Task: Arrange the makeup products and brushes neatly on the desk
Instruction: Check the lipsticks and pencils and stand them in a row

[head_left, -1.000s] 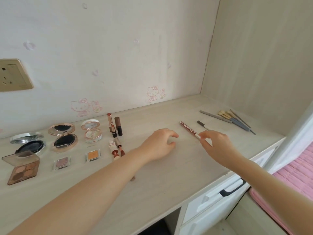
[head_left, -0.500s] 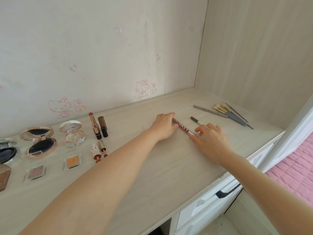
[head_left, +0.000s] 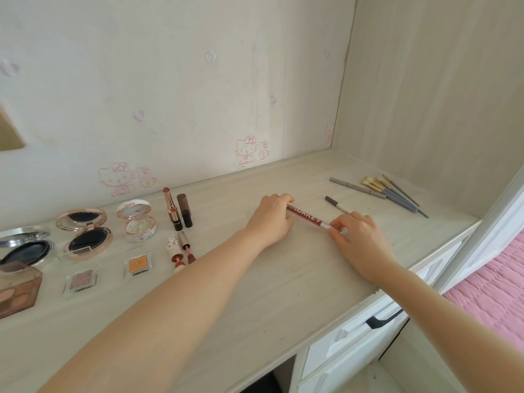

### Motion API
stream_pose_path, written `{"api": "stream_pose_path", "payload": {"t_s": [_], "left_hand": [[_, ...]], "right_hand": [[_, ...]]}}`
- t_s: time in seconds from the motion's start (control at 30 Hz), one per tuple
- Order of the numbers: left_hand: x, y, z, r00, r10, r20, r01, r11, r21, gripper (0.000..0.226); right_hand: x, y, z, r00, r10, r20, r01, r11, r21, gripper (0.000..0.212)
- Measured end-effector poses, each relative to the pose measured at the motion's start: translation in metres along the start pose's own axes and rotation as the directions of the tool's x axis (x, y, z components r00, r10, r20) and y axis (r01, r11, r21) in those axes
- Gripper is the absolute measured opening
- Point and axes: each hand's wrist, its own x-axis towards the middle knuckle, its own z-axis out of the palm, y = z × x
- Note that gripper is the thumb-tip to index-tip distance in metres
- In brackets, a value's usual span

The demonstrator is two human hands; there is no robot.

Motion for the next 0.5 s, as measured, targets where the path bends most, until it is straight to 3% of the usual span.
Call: {"api": "stream_pose_path", "payload": {"t_s": [0.23,0.5], "left_hand": [[-0.039,-0.009,-0.026,0.984,0.086,-0.156,-0.087,0.996,-0.003,0.017],[-0.092,-0.014,-0.064,0.959,0.237,-0.154,-0.228,0.971,0.075,0.018]], "right_hand": [[-0.01,-0.022,-0.008,0.997,-0.026,-0.067,0.04,0.976,0.215,0.009],[-0.021,-0.069,-0.009,0.994,-0.107,-0.018,0.106,0.934,0.342,0.013]]}}
